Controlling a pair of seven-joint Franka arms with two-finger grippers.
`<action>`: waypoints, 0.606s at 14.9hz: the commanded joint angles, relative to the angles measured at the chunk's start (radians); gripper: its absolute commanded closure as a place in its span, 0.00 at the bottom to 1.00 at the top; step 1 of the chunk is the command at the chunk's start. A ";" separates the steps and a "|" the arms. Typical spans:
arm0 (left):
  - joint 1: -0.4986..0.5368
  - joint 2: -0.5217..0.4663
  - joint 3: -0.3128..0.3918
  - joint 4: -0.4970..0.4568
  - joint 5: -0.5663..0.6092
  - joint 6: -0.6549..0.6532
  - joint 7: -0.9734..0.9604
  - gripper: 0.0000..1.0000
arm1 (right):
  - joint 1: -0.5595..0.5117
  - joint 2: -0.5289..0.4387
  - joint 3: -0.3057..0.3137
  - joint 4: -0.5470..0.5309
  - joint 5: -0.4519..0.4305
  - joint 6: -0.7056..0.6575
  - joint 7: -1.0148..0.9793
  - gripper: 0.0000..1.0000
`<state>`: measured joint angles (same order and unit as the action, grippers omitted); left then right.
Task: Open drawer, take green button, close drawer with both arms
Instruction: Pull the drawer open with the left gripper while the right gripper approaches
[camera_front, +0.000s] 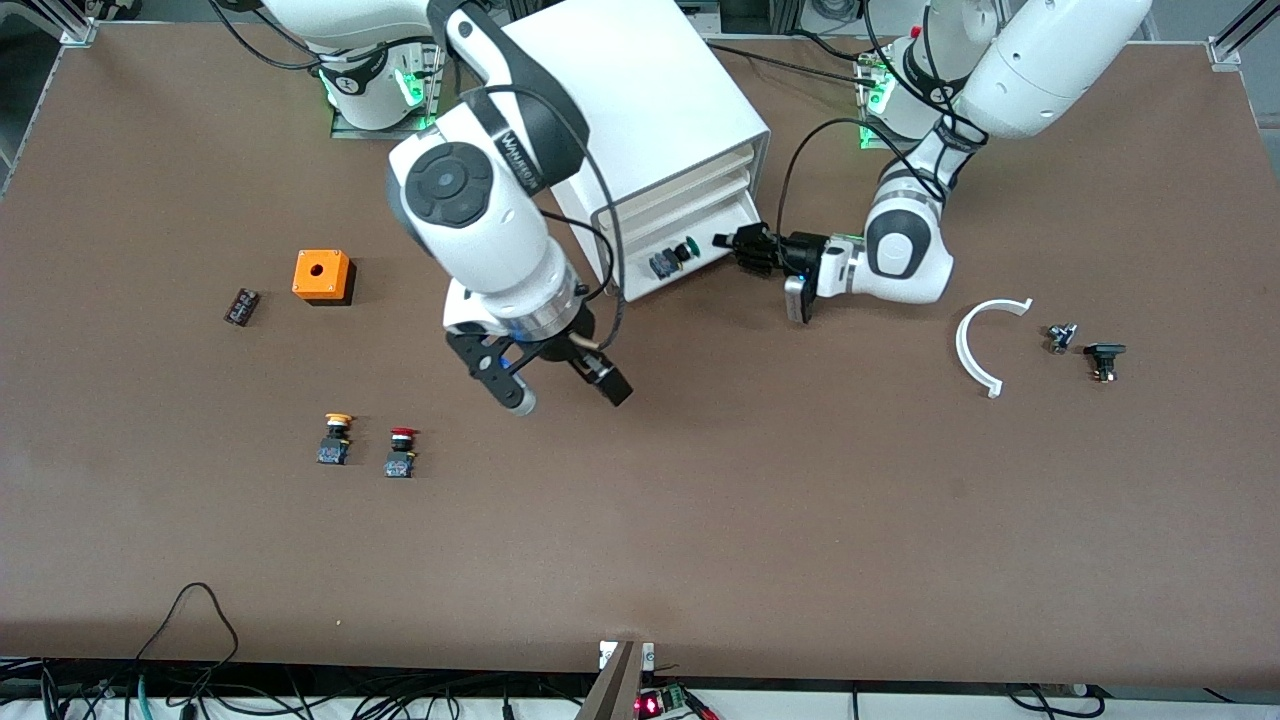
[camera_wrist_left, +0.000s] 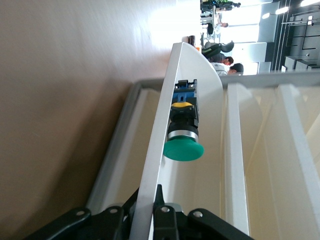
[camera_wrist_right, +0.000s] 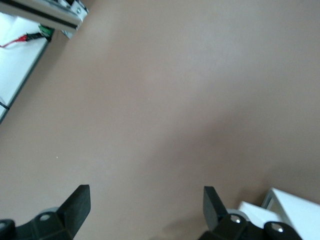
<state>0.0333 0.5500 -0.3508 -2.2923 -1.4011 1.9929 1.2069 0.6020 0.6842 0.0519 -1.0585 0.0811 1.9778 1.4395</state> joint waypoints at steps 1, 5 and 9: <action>0.008 0.054 0.053 0.100 0.059 0.015 -0.047 1.00 | 0.042 0.047 -0.007 0.044 0.009 -0.004 0.079 0.00; 0.010 0.067 0.088 0.158 0.076 0.012 -0.081 1.00 | 0.116 0.089 -0.010 0.043 0.002 -0.004 0.145 0.00; 0.011 0.084 0.112 0.198 0.111 0.010 -0.112 1.00 | 0.185 0.133 -0.014 0.041 -0.001 0.003 0.240 0.00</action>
<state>0.0514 0.5971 -0.2576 -2.1458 -1.3173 1.9636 1.1340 0.7517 0.7829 0.0506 -1.0573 0.0808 1.9840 1.6283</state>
